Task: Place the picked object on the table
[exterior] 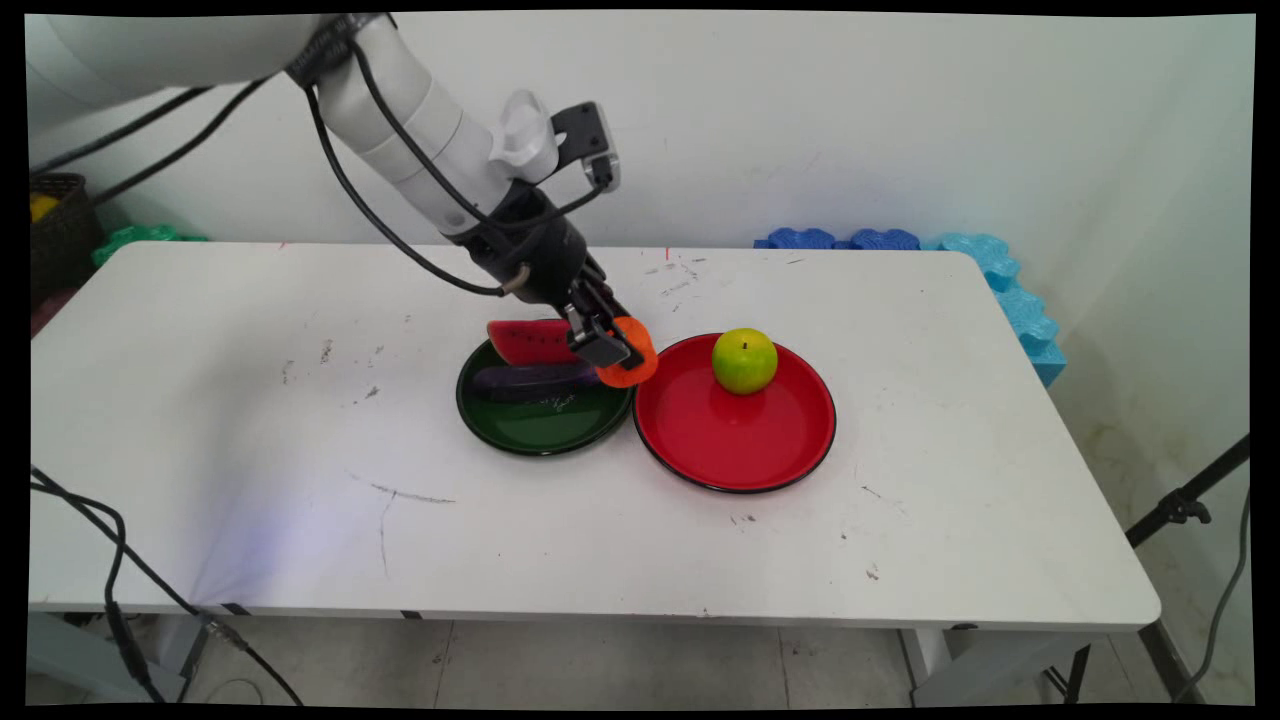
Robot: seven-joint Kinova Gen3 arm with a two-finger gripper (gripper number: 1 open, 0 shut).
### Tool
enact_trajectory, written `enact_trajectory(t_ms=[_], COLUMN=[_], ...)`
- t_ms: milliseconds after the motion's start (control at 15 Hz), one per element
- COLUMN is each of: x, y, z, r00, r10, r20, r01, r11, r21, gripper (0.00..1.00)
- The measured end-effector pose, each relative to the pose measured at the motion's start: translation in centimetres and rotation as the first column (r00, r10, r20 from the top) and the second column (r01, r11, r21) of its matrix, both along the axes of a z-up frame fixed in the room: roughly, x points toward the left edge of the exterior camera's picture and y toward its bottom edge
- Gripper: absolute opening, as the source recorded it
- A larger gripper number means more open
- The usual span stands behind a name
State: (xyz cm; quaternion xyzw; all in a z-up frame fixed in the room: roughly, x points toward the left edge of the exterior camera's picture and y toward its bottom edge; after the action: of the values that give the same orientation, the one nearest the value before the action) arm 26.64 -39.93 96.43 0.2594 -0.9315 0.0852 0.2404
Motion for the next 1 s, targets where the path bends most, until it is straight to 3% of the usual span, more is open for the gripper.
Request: enact_trajectory(t_ms=[267,467,1000], x=[-1.1,-1.9,-2.4], y=[1.5,2.6,4.4], z=[0.6,-0.2,-6.5], r00=[1.0,0.999,1.0], r10=[-0.011,-0.019,0.003], r20=[-0.02,-0.026,-0.001], r01=[0.011,0.019,-0.003], r11=[1.0,1.0,0.999], r21=[0.012,0.023,0.052], gripper=[0.0,0.0,0.0])
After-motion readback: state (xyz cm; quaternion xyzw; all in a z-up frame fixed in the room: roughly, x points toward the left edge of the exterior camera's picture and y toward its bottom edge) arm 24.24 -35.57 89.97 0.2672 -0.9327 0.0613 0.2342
